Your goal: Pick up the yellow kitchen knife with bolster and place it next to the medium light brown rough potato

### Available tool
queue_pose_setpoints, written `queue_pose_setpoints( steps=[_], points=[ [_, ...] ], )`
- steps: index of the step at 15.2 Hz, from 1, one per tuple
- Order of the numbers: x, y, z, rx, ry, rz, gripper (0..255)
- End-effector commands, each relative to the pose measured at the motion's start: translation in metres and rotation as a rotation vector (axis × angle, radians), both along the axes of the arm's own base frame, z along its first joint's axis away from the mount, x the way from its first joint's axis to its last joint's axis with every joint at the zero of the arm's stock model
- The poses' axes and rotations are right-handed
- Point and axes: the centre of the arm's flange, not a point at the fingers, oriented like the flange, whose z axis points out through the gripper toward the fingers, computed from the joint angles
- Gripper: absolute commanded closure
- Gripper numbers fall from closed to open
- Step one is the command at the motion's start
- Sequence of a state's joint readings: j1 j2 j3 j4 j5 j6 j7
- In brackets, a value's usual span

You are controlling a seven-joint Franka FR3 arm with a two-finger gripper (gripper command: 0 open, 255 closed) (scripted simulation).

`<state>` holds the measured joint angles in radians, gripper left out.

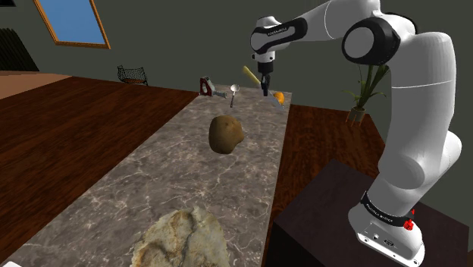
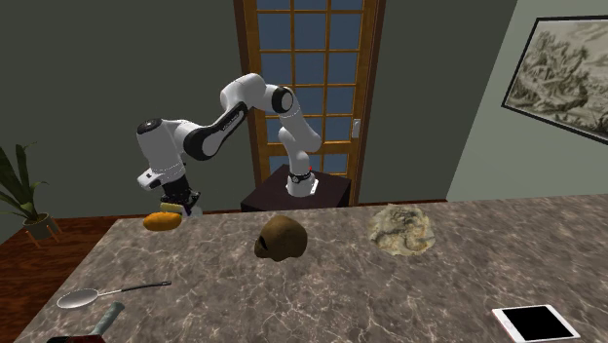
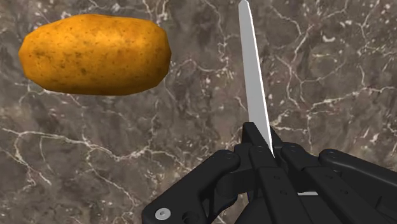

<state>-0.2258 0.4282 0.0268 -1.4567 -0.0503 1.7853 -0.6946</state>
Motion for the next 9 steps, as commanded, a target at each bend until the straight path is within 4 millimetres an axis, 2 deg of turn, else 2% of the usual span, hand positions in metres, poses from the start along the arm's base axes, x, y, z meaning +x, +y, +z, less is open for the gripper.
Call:
queue_pose_setpoints(
  steps=[1,9],
  points=[
    [0.0,-0.001,-0.011,0.0,0.0,0.0,255],
    [0.0,-0.001,-0.053,0.0,0.0,0.0,255]
  ],
)
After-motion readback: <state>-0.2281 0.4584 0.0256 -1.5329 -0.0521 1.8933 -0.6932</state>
